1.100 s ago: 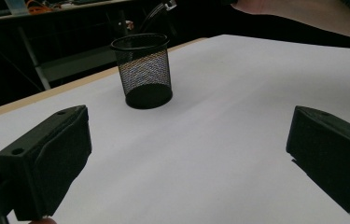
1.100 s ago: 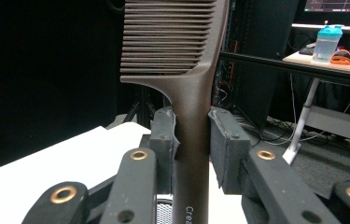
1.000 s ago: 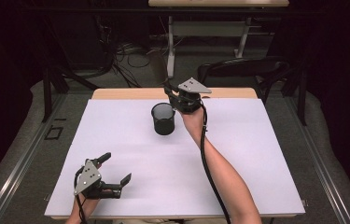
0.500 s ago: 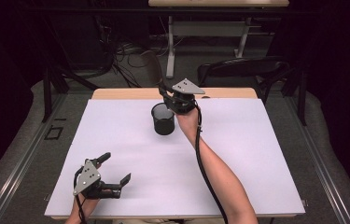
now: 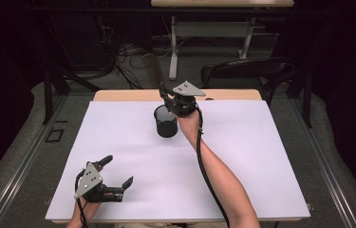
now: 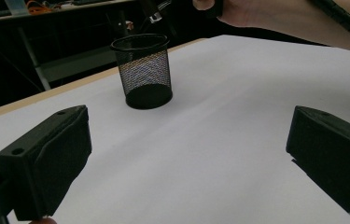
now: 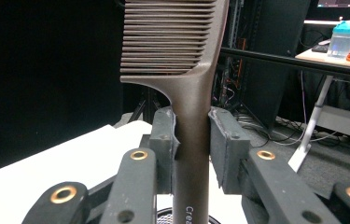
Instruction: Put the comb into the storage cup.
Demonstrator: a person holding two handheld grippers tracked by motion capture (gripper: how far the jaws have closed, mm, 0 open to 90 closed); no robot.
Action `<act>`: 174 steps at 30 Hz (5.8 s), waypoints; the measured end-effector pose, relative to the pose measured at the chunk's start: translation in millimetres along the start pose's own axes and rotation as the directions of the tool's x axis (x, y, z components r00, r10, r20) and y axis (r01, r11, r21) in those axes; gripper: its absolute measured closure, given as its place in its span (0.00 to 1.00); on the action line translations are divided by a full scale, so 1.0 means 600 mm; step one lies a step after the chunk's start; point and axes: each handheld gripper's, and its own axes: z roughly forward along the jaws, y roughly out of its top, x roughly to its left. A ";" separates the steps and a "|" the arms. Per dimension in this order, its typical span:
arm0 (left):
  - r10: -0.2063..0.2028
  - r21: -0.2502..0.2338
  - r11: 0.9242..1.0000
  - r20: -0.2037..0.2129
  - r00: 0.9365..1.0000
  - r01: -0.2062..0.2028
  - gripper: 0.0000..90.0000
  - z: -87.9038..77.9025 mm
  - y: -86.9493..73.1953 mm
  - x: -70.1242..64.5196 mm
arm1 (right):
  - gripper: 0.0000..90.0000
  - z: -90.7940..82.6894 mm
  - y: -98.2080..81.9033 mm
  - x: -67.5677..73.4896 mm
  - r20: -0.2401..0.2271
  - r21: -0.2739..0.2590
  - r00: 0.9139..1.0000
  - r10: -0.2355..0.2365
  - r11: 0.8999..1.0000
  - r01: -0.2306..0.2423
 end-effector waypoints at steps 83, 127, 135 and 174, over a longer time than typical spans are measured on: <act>0.004 0.002 1.000 0.000 1.000 -0.004 0.00 0.000 0.000 0.000 | 0.80 0.037 -0.095 -0.004 -0.023 0.146 0.999 0.022 0.989 -0.018; 0.006 -0.001 1.000 0.001 1.000 -0.006 0.00 0.002 0.001 -0.002 | 0.46 -0.026 -0.089 0.000 -0.077 0.222 0.997 0.002 0.975 0.015; 0.007 0.000 1.000 0.001 1.000 -0.007 0.00 0.002 0.001 -0.003 | 0.31 -0.051 -0.080 0.001 -0.138 0.277 0.990 0.010 0.960 0.029; 0.008 0.006 1.000 0.003 1.000 -0.008 0.00 0.004 0.001 -0.004 | 0.04 -0.185 -0.083 -0.017 -0.241 0.465 0.970 0.012 0.879 0.105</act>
